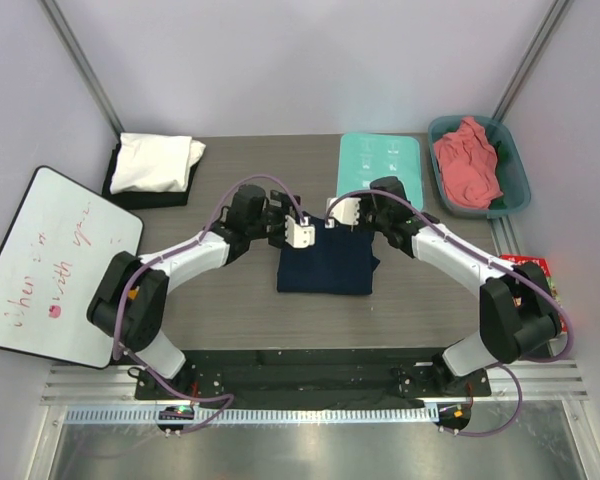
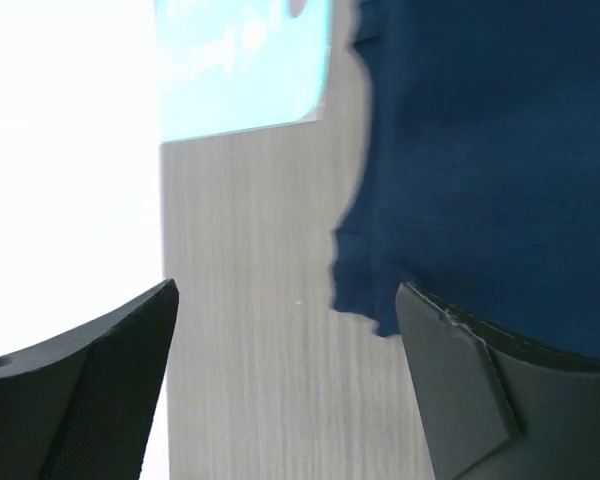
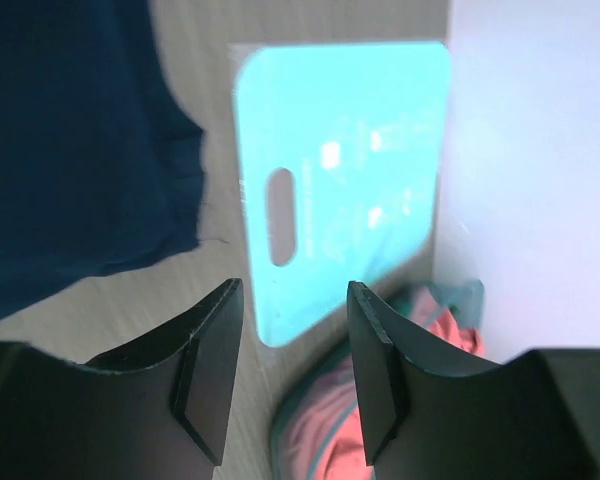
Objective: Fold and stack the t-shirts
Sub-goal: Fold the long partially folded tshirt into a neat square, then smooth out wrinkles on the folded tshirt
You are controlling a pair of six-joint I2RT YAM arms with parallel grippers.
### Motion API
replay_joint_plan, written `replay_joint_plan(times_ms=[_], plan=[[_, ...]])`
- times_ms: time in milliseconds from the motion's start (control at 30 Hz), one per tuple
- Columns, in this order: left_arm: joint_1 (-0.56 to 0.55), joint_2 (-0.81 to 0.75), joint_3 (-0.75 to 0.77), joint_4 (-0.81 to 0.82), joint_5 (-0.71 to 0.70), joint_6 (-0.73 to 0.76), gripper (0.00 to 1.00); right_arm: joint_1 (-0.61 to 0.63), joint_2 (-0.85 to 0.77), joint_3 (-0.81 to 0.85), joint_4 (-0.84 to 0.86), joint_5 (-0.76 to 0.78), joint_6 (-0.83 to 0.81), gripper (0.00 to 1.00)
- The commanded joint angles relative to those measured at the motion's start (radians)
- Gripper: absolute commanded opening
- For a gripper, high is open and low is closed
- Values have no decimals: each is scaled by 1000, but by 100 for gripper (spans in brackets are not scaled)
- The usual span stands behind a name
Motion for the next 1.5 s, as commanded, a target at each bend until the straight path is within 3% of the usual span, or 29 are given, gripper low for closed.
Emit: replay_joint_plan(times_ms=[0,67,133,167,200,267,300,367,400,600,933,1267,1333,1433,1467], plan=[[5,2,38,247,-84,-103,90,9,-24,-10,229,142,62,51],[5,-5,58,223,-114,-108,90,13,-30,4,192,125,101,49],[5,-16,56,230,-140,-97,89,8,-32,33,79,73,211,39],[7,-28,56,230,-156,-100,87,-6,-30,82,7,24,245,34],[11,-36,62,217,-154,-109,83,-7,-24,102,-59,-136,273,19],[17,-58,111,41,-108,-131,74,-7,-6,127,-177,-264,325,10],[23,-62,130,-123,-44,-132,55,-6,3,124,-204,-351,329,1],[23,-70,167,-265,26,-117,9,-4,34,110,-198,-402,361,1],[23,-78,168,-361,78,-110,0,-4,46,105,-192,-416,390,1],[23,-16,162,-521,121,-44,0,-55,201,169,-196,-531,465,1],[28,188,276,-503,133,-88,0,-136,368,289,-225,-488,447,1],[-7,286,101,-7,-109,-116,0,-139,395,249,-186,-392,413,1],[-7,295,93,26,-150,-125,0,-138,392,228,-129,-341,421,1],[-9,301,84,138,-224,-192,10,-138,387,219,-86,-283,419,1],[-12,301,84,197,-248,-221,18,-138,385,220,-81,-272,418,1]])
